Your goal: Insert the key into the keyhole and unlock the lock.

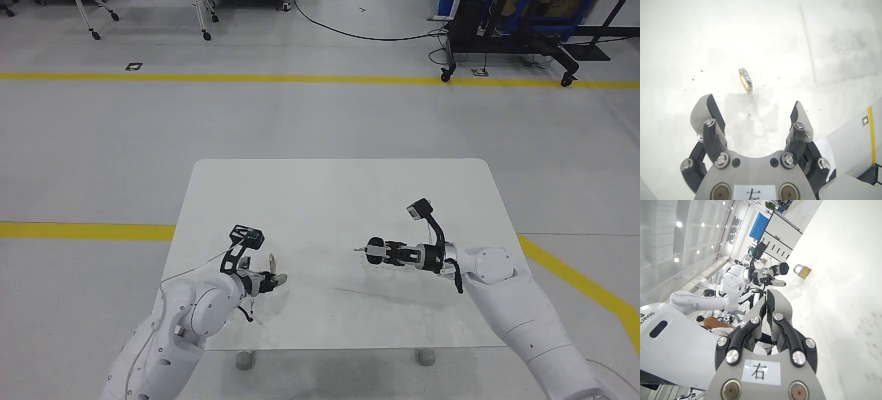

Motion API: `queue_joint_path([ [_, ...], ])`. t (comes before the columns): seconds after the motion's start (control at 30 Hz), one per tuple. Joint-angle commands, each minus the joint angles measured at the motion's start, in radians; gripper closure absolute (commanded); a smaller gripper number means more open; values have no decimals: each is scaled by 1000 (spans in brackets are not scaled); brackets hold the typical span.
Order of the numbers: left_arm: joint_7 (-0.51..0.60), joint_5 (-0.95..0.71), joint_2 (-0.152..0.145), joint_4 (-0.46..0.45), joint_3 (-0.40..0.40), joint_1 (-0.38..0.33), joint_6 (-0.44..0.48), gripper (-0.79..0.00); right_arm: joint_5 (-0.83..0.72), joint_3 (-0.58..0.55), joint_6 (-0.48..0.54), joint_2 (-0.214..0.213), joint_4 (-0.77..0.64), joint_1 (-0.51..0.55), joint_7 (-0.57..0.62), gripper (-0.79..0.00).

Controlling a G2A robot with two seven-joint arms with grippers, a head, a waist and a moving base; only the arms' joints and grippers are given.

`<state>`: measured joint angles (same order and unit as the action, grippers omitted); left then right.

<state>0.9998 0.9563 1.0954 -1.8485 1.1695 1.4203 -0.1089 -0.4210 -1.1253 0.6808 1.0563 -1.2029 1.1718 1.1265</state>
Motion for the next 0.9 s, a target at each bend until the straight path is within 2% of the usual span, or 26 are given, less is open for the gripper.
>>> queue_joint_path([
  [0.0,-4,4,3,8,-9,-9,-14,-453,0,0,0,0,0,0,0,0],
  [0.13,-21,6,7,30,-17,-24,-30,-376,0,0,0,0,0,0,0,0],
  [0.5,-29,14,19,81,-44,-71,-58,-339,0,0,0,0,0,0,0,0],
  [0.77,-29,15,34,145,-91,-125,-78,-311,0,0,0,0,0,0,0,0],
  [0.8,-29,17,36,148,-96,-130,-82,-289,0,0,0,0,0,0,0,0],
  [0.83,-29,17,37,149,-100,-133,-86,-209,0,0,0,0,0,0,0,0],
  [0.87,-32,22,39,150,-102,-136,-91,-55,0,0,0,0,0,0,0,0],
])
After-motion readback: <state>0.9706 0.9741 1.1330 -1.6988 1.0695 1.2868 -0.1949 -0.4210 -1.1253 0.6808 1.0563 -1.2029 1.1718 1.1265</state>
